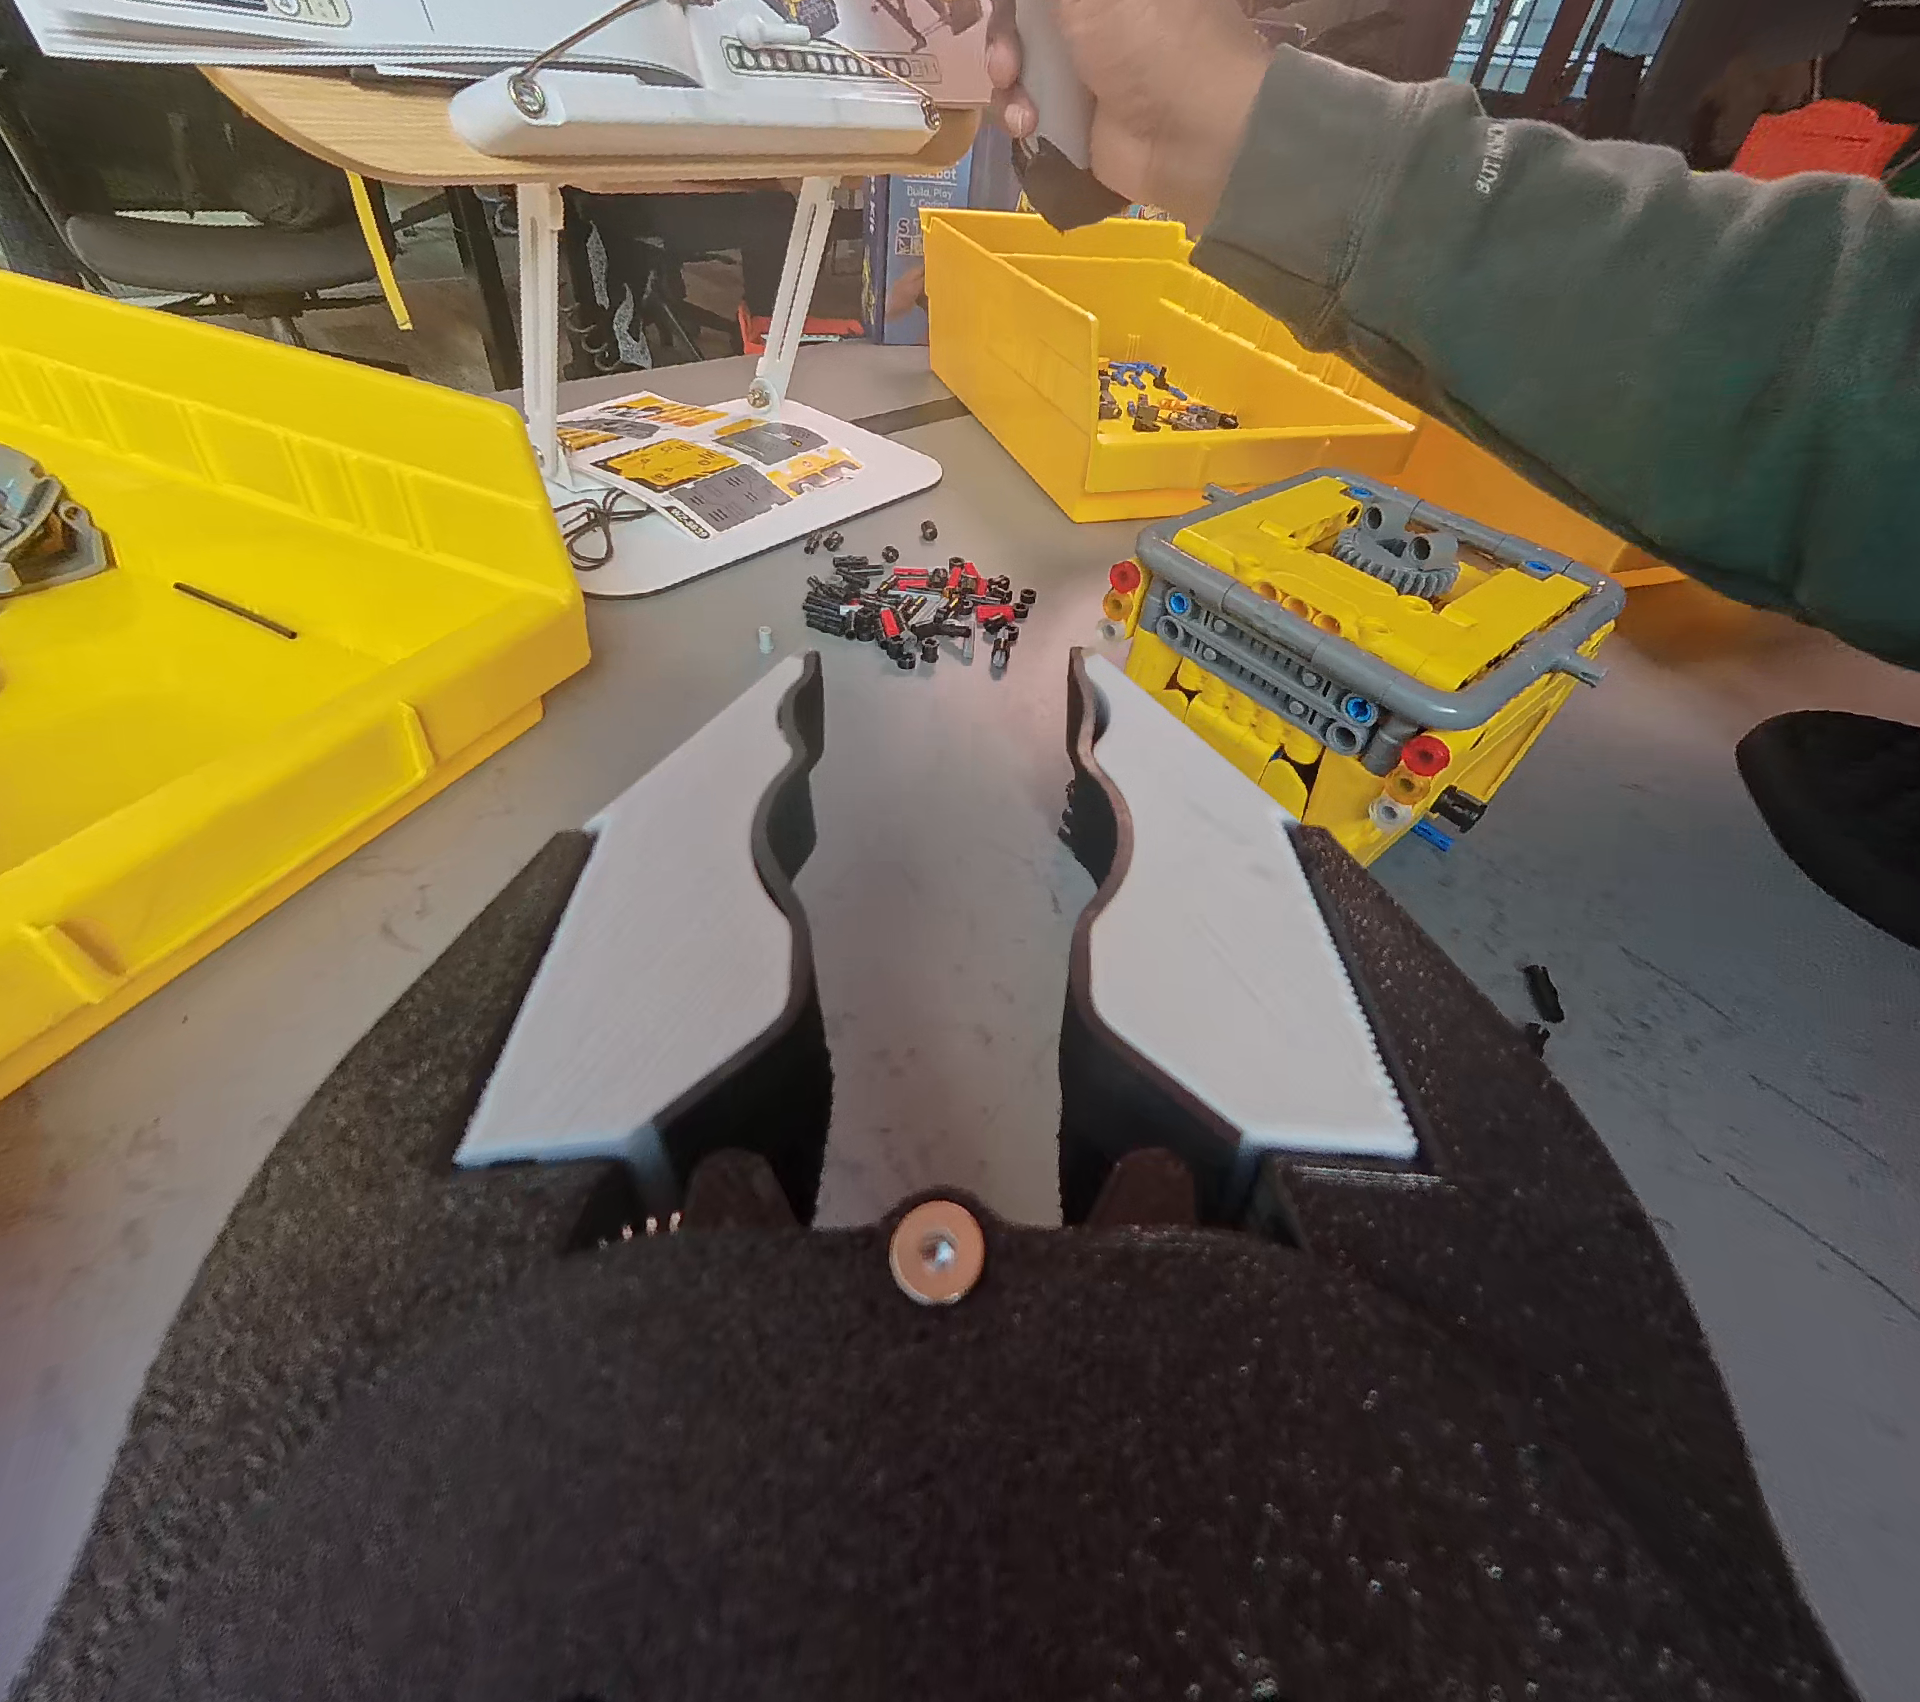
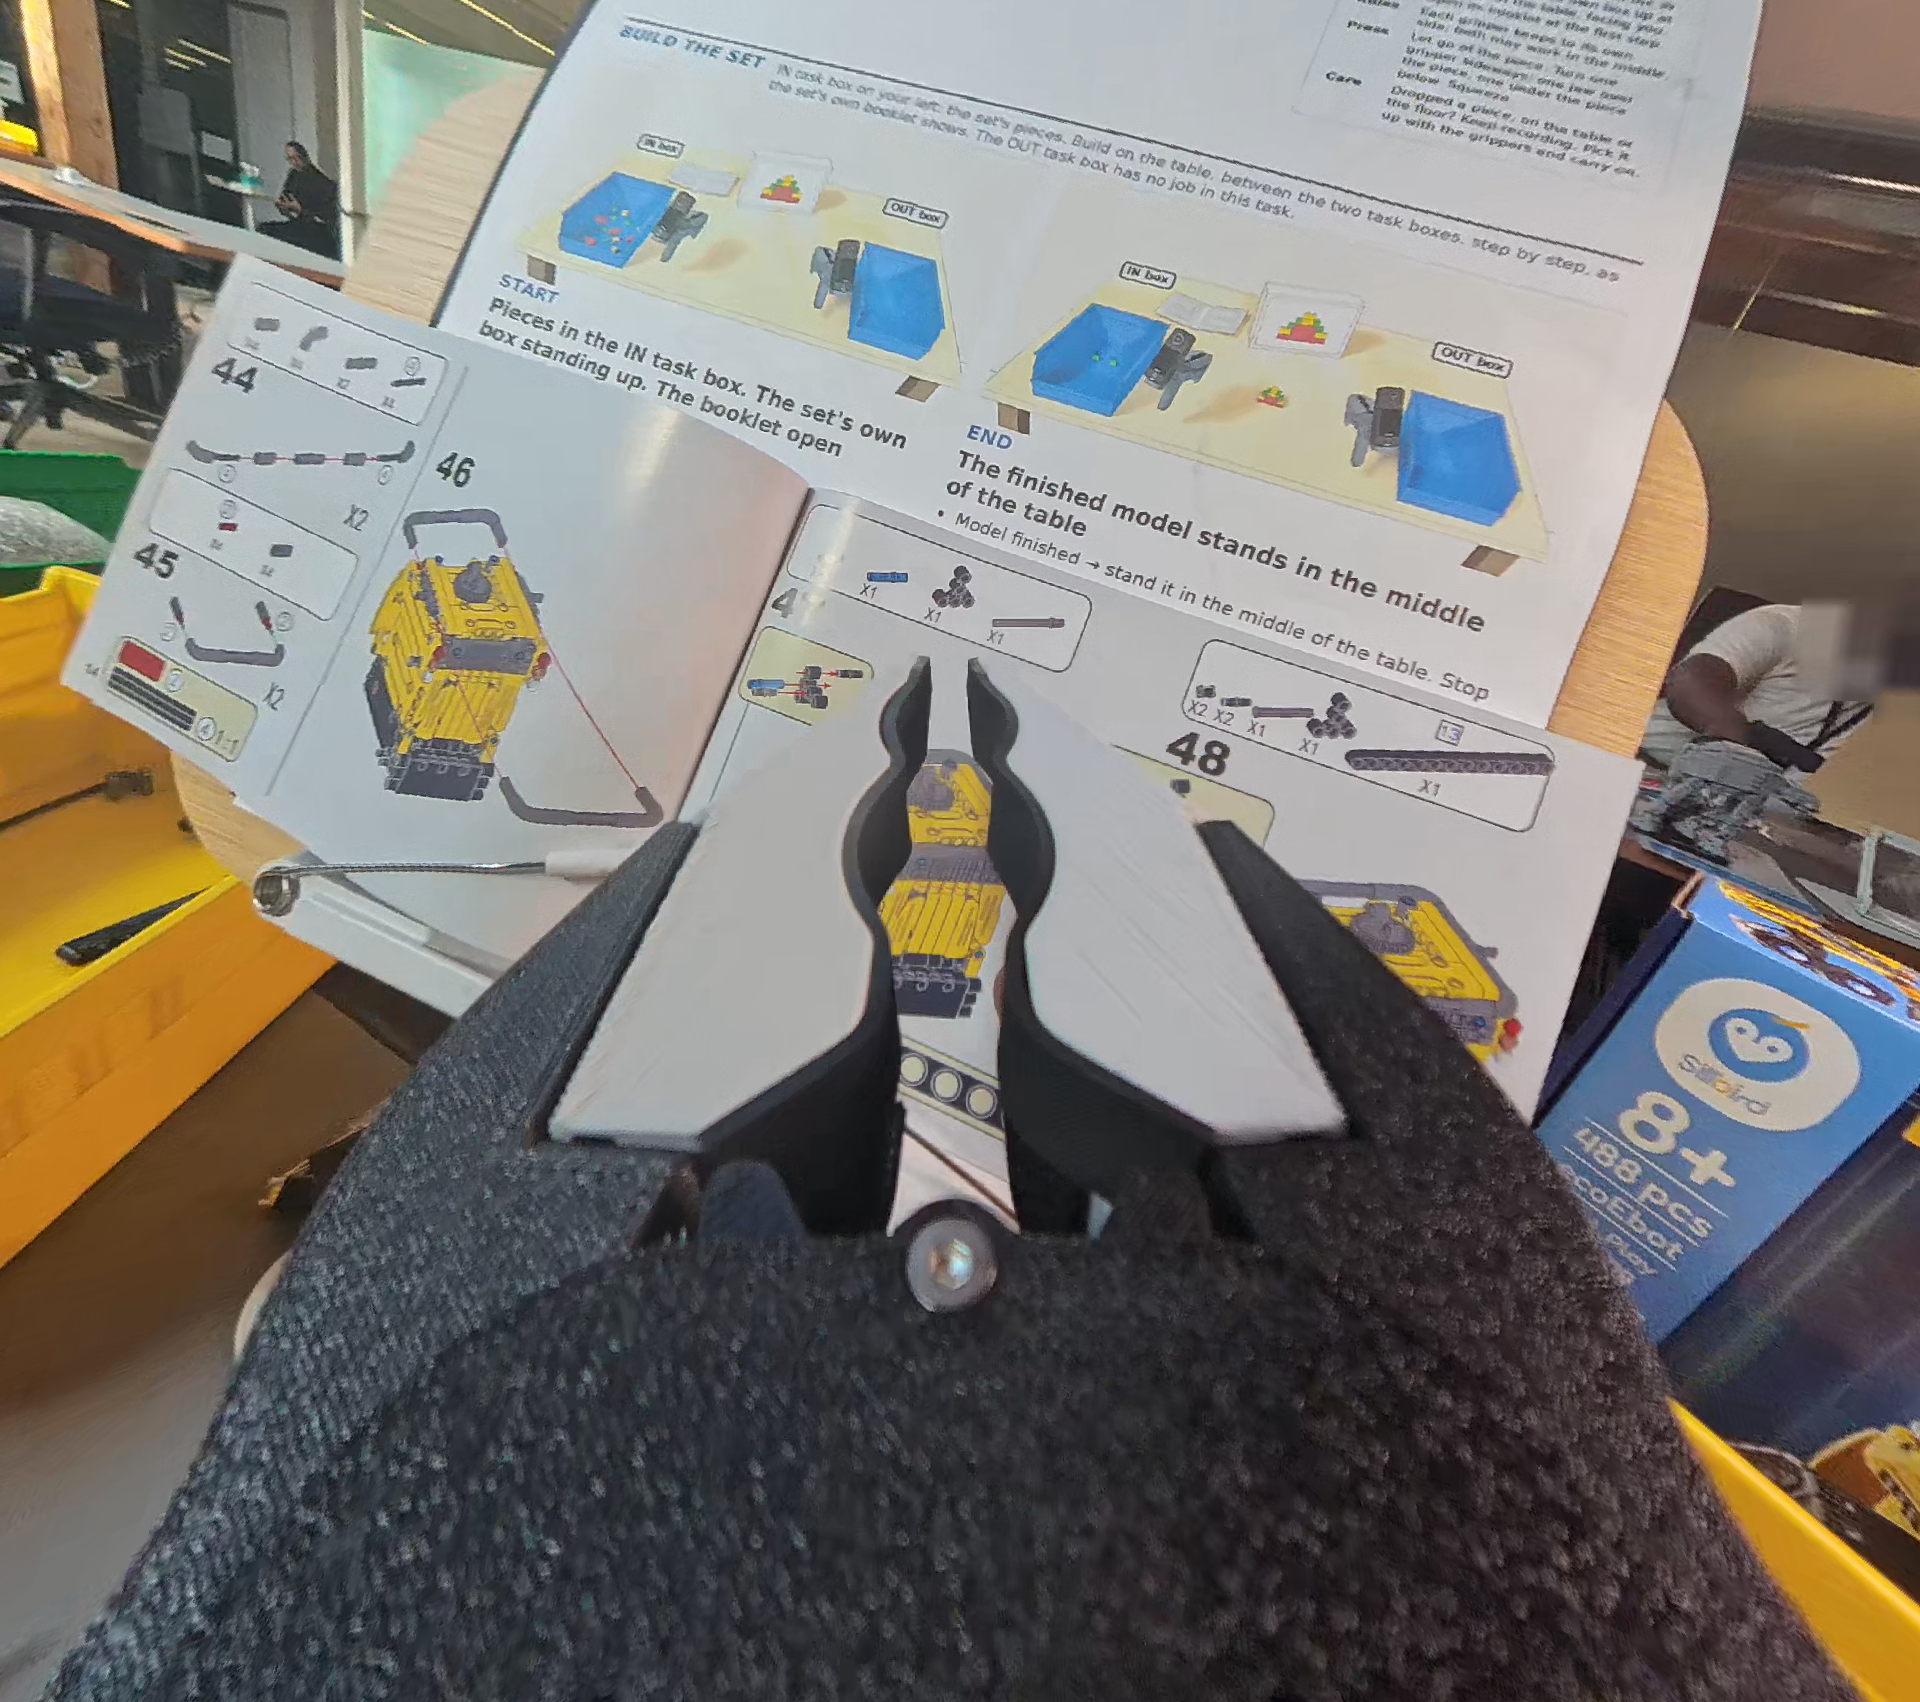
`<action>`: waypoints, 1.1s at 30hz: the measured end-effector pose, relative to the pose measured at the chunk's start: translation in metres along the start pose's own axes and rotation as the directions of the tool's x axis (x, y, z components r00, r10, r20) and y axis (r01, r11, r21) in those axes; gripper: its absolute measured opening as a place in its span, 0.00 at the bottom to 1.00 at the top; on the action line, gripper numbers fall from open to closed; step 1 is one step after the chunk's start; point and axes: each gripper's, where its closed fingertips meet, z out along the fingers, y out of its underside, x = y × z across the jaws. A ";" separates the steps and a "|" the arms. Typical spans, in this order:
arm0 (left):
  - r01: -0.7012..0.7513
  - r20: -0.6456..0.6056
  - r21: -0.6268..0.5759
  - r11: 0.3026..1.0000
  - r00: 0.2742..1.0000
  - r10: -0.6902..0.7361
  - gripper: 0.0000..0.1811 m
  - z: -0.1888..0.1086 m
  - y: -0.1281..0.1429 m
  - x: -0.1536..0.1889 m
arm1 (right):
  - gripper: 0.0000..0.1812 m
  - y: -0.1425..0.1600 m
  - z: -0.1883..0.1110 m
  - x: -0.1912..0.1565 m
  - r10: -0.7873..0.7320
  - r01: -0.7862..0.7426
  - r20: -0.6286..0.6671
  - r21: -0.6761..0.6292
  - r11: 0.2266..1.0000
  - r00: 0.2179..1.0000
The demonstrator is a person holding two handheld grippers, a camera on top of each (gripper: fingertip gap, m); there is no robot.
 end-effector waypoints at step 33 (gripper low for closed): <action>0.031 0.051 0.019 0.999 0.998 -0.032 0.25 -0.003 -0.002 -0.013 | 0.26 0.098 -0.297 -0.087 0.127 -0.070 0.185 -0.287 0.955 0.975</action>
